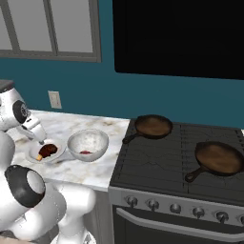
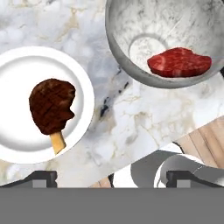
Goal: Place one of the steaks on the plate and the other in the bowl. Then place the bowl in the fridge.
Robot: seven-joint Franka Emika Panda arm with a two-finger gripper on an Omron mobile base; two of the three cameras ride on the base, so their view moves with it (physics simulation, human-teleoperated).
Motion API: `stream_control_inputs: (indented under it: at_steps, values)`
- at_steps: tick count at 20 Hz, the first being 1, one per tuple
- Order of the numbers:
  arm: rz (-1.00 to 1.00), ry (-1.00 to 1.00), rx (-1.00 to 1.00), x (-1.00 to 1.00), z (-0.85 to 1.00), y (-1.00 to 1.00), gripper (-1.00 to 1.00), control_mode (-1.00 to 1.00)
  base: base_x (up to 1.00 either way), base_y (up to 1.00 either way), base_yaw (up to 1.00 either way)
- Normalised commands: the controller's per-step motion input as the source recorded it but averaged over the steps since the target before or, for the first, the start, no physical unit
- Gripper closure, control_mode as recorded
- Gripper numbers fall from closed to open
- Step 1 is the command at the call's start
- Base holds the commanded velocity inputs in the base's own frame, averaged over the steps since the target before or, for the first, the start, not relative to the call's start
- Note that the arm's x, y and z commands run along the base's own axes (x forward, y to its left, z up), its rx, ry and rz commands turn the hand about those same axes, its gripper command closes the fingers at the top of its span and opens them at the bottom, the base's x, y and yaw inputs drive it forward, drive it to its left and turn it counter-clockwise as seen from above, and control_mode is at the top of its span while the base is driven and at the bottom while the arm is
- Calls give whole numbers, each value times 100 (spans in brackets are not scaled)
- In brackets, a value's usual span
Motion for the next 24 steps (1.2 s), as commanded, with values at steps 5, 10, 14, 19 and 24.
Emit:
stream_control_inputs:
  at_steps: [5, 10, 14, 19, 24]
  values:
    - [25, -16, -1, -99, 37, -96, -100, -100, 0, 0, 0]
    - [32, -5, -3, -65, 65, -100, -100, -100, 0, 0, 0]
    - [27, 7, -3, -26, 83, -99, -100, -100, 0, 0, 0]
    - [19, 13, 1, -7, 63, -87, -100, -100, 0, 0, 0]
    - [-5, 31, 19, 1, 7, -23, -100, -100, 0, 0, 0]
